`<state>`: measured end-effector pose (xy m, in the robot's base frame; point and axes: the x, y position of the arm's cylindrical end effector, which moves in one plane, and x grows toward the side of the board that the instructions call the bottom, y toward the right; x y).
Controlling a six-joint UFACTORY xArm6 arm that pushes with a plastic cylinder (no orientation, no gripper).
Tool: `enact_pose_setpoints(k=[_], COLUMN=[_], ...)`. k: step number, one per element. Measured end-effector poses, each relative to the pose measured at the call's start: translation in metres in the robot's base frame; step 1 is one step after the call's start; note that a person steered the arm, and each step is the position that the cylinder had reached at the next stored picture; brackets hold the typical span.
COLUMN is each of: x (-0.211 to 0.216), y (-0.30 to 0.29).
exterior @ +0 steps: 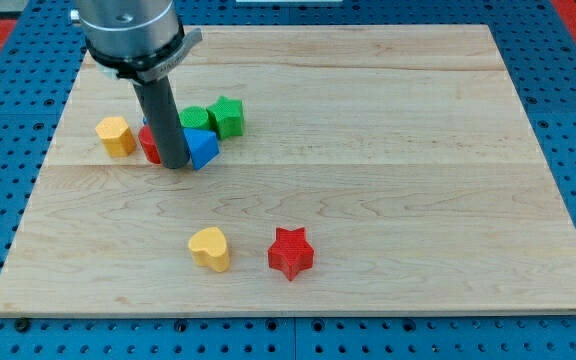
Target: Move green star along with group of blocks a bit left
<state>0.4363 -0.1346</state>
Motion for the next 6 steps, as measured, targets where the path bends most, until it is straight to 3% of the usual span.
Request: enact_pose_setpoints(k=[1,2,4,5,6], x=[0.048,0.008,-0.022,-0.019,-0.065], y=[0.045,0.08,0.049,0.152,0.145])
